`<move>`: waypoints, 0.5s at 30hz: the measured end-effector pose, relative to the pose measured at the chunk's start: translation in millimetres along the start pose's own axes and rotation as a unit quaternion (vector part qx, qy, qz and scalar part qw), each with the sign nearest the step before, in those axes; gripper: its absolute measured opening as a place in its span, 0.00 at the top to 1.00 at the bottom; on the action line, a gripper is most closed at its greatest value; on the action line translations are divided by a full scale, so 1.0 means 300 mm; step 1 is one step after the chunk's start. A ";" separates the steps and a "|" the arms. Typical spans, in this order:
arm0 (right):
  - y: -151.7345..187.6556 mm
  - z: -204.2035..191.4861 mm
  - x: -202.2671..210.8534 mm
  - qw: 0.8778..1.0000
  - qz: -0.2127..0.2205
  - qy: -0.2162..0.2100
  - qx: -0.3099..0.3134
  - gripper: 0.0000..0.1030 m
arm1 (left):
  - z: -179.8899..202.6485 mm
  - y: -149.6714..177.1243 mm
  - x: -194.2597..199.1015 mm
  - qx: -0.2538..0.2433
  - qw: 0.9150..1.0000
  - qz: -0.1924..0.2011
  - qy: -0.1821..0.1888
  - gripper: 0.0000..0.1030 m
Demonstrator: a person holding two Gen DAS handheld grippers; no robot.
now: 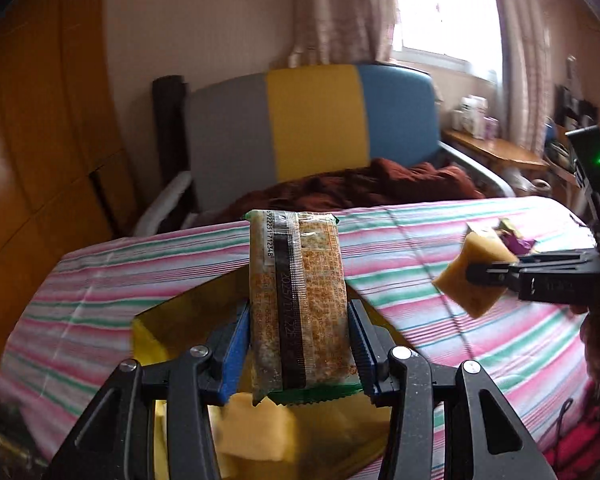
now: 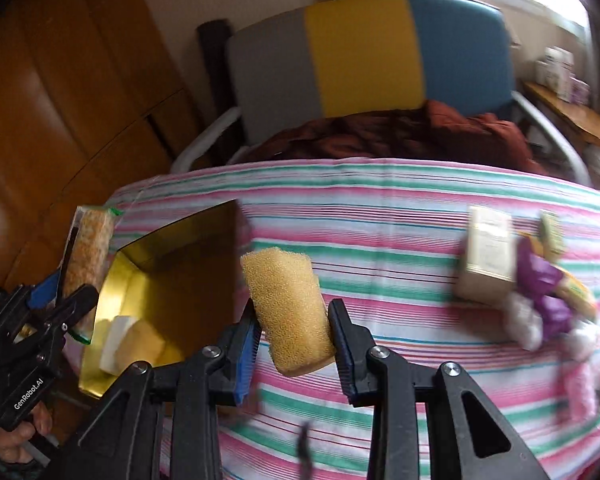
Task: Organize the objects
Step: 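Lower cracker packet and yellow sponge into the gold tray and open both grippers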
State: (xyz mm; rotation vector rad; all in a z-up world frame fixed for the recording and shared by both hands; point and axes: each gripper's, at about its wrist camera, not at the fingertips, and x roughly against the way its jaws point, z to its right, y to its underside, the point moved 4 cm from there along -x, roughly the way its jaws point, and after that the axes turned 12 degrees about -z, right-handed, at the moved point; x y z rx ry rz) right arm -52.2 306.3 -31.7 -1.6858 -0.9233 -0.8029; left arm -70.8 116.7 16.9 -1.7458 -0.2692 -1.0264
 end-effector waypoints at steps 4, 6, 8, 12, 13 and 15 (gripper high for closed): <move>-0.029 -0.106 -0.061 1.000 -0.013 -0.012 0.024 0.68 | -0.101 0.033 0.007 0.025 1.000 0.001 -0.012 0.54; -0.039 -0.146 -0.085 0.999 -0.019 -0.017 0.034 0.68 | -0.133 0.046 0.005 0.036 0.999 0.002 -0.016 0.54; -0.045 -0.186 -0.113 0.999 -0.025 -0.019 0.042 0.68 | -0.167 0.057 0.002 0.044 0.999 0.001 -0.020 0.54; -0.052 -0.261 -0.155 0.998 -0.035 -0.021 0.057 0.68 | -0.221 0.080 -0.003 0.060 0.998 -0.003 -0.026 0.54; -0.057 -0.273 -0.162 0.997 -0.037 -0.021 0.059 0.68 | -0.230 0.085 -0.003 0.063 0.998 -0.003 -0.027 0.54; -0.063 -0.298 -0.179 0.997 -0.041 -0.020 0.065 0.68 | -0.248 0.095 0.001 0.070 0.997 -0.002 -0.028 0.54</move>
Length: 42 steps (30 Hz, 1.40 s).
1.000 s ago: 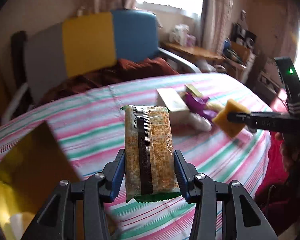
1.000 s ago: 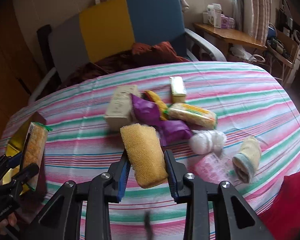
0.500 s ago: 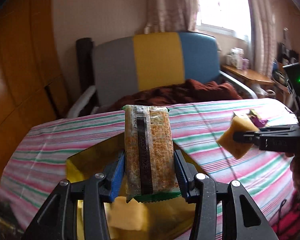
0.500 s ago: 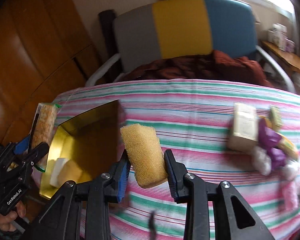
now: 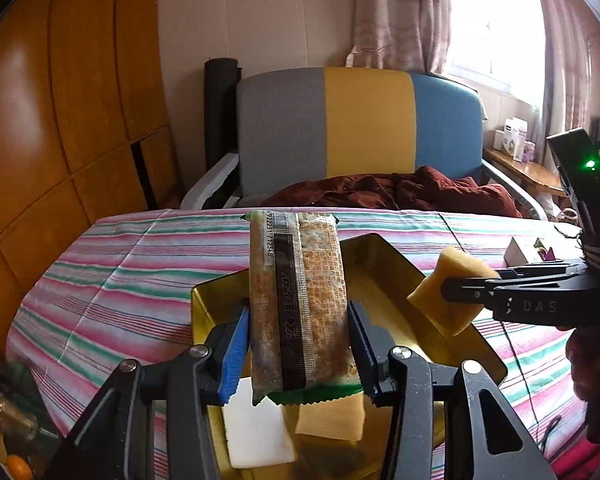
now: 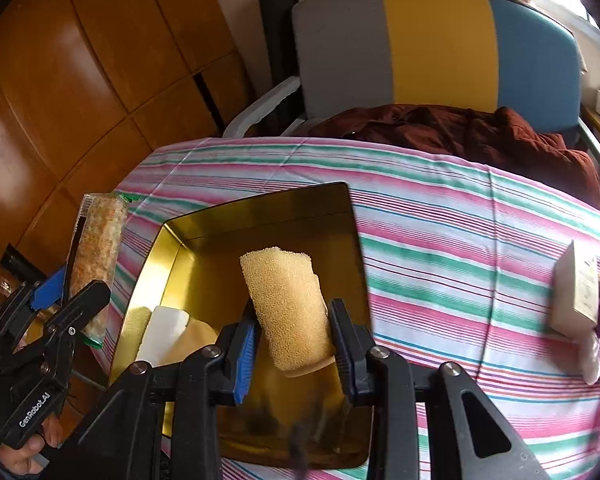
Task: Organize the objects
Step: 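Lower cracker packet and yellow sponge into the gold tray and open both grippers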
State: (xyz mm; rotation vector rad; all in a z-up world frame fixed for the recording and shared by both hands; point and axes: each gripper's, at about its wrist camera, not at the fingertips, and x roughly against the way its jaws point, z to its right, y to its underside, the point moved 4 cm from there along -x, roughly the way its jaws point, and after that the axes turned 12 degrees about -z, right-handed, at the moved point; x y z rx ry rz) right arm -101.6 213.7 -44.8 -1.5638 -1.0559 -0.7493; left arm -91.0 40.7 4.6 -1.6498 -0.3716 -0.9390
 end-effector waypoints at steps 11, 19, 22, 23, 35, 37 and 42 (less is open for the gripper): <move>-0.083 -0.068 -0.075 1.000 -0.006 -0.003 0.000 0.64 | -0.086 0.004 -0.086 0.025 0.999 -0.024 -0.004 0.48; -0.092 -0.085 -0.064 1.000 0.013 0.011 -0.008 0.18 | -0.186 -0.001 -0.145 0.079 0.996 -0.036 -0.008 0.09; -0.073 -0.084 -0.064 0.999 0.011 0.029 -0.004 0.18 | -0.208 0.020 -0.134 0.097 0.995 -0.035 -0.004 0.06; -0.064 -0.084 -0.062 0.999 0.012 0.034 -0.003 0.18 | -0.213 0.028 -0.133 0.103 0.994 -0.037 -0.007 0.05; 0.038 -0.111 -0.014 0.994 0.041 0.102 0.011 0.17 | -0.193 0.117 -0.107 0.128 0.990 -0.065 0.000 0.00; 0.051 -0.116 0.000 0.992 0.047 0.113 0.018 0.17 | -0.185 0.127 -0.102 0.127 0.990 -0.068 0.001 0.00; 0.083 -0.124 0.036 0.989 0.062 0.134 0.024 0.17 | -0.158 0.144 -0.086 0.122 0.990 -0.071 0.001 0.00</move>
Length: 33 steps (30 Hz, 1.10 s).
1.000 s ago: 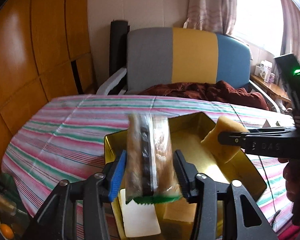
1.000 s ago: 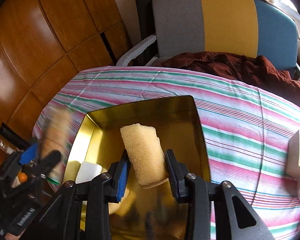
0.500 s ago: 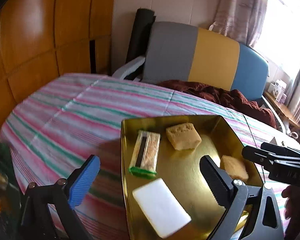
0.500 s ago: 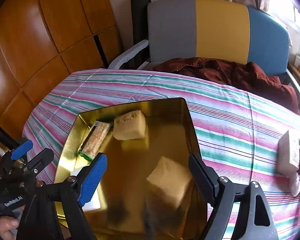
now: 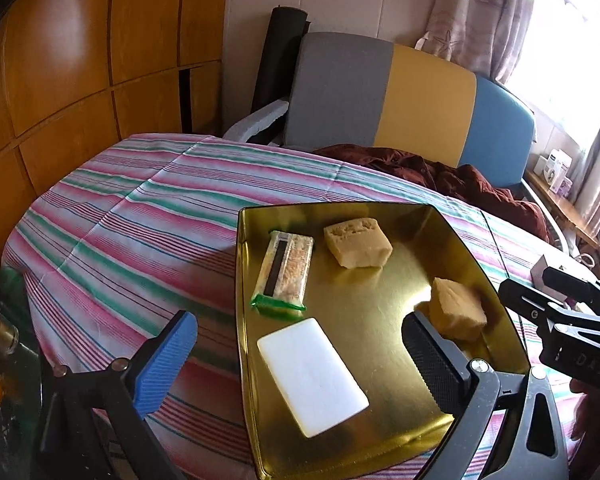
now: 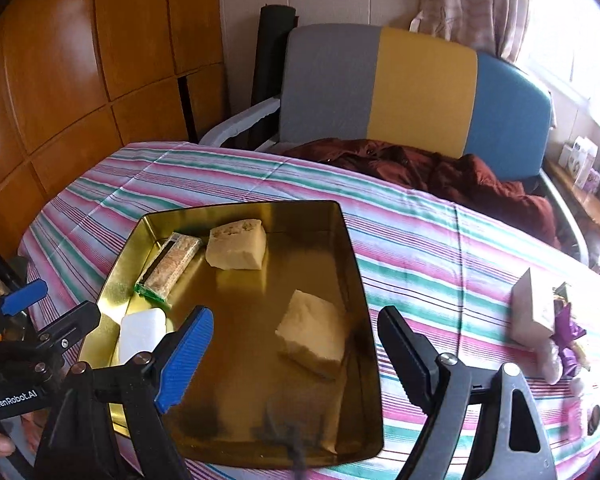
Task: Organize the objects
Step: 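Lower cracker packet and yellow sponge into the gold tray and open both grippers, then move both grippers back to the remaining items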
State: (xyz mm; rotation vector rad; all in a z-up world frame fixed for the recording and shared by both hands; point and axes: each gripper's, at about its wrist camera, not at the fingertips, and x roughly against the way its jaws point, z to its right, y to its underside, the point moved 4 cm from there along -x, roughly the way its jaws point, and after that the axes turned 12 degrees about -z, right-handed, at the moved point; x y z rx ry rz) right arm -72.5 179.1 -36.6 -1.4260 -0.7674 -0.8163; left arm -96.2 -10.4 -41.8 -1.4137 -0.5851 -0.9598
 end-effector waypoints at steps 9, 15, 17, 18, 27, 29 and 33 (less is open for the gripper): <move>0.051 0.061 0.036 1.000 0.008 0.019 -0.018 0.17 | 0.071 0.030 0.014 -0.028 1.000 -0.006 0.009 0.00; 0.097 0.165 0.035 0.998 -0.001 0.028 -0.055 0.17 | 0.147 0.048 0.013 -0.065 0.998 -0.012 0.025 0.00; 0.118 0.216 0.032 0.997 -0.008 0.035 -0.073 0.17 | 0.181 0.057 0.012 -0.078 0.996 -0.014 0.033 0.00; 0.129 0.242 0.031 0.996 -0.012 0.037 -0.083 0.17 | 0.197 0.062 0.011 -0.085 0.996 -0.015 0.037 0.00; 0.261 0.595 0.063 0.975 -0.037 0.044 -0.217 0.17 | 0.294 0.086 0.004 -0.127 0.990 -0.024 0.056 0.00; 0.296 0.699 0.088 0.965 -0.038 0.048 -0.255 0.17 | 0.307 0.084 0.005 -0.132 0.989 -0.023 0.059 0.00; 0.376 0.930 0.156 0.938 -0.033 0.054 -0.341 0.17 | 0.335 0.078 0.013 -0.142 0.987 -0.021 0.066 0.00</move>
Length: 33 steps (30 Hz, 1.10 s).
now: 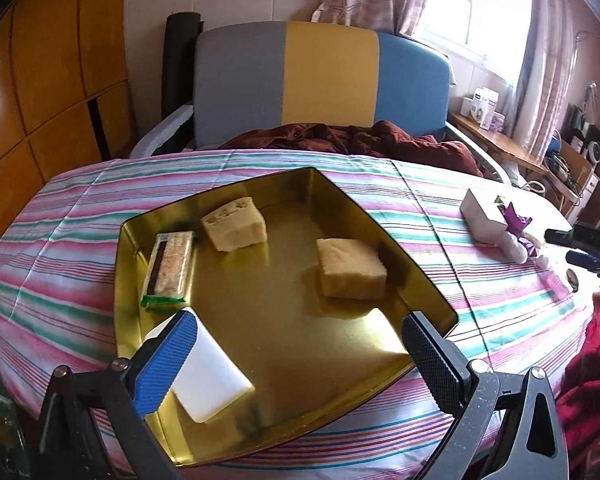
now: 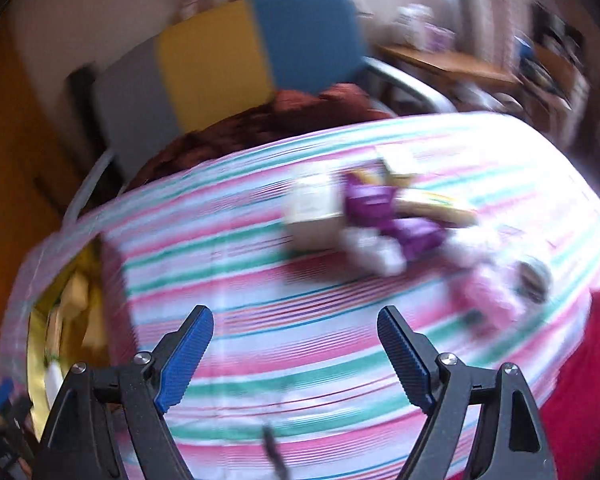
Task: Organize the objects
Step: 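Move both grippers back to the remaining items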
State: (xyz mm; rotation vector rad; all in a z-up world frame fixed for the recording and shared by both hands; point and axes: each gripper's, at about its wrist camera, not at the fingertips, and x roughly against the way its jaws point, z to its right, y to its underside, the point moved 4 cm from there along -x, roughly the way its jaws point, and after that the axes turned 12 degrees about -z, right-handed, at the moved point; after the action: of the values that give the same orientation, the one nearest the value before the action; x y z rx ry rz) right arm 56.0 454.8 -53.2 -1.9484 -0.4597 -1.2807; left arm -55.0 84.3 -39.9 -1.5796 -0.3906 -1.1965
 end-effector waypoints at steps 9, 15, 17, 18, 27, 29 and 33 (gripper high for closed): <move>-0.138 0.509 0.017 0.983 -0.031 0.056 -0.172 0.17 | 0.103 -0.033 -0.013 -0.034 0.999 -0.002 0.018 0.00; -0.162 0.665 -0.115 0.967 -0.093 0.052 -0.231 0.17 | 0.177 -0.045 -0.043 -0.060 0.998 -0.013 0.023 0.00; -0.166 0.686 -0.154 0.964 -0.104 0.045 -0.242 0.17 | 0.203 -0.056 -0.053 -0.068 0.997 -0.016 0.025 0.00; -0.171 0.695 -0.169 0.963 -0.106 0.045 -0.245 0.17 | 0.216 -0.061 -0.057 -0.073 0.997 -0.018 0.027 0.00; -0.194 0.744 -0.256 0.958 -0.121 0.035 -0.257 0.30 | 0.355 -0.119 -0.100 -0.110 0.991 -0.034 0.073 0.00; -0.194 0.733 -0.261 0.960 -0.126 0.046 -0.246 0.38 | 0.385 -0.131 -0.114 -0.113 0.989 -0.038 0.084 0.00; -0.181 0.672 -0.264 0.964 -0.157 0.030 -0.214 0.40 | 0.434 -0.151 -0.129 -0.119 0.987 -0.043 0.103 0.00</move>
State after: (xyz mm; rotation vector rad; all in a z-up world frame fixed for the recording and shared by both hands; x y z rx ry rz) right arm 112.8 649.1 -147.7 -2.2444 -0.5088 -1.7538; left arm -42.3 227.0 -38.9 -1.6328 -0.1879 -1.5028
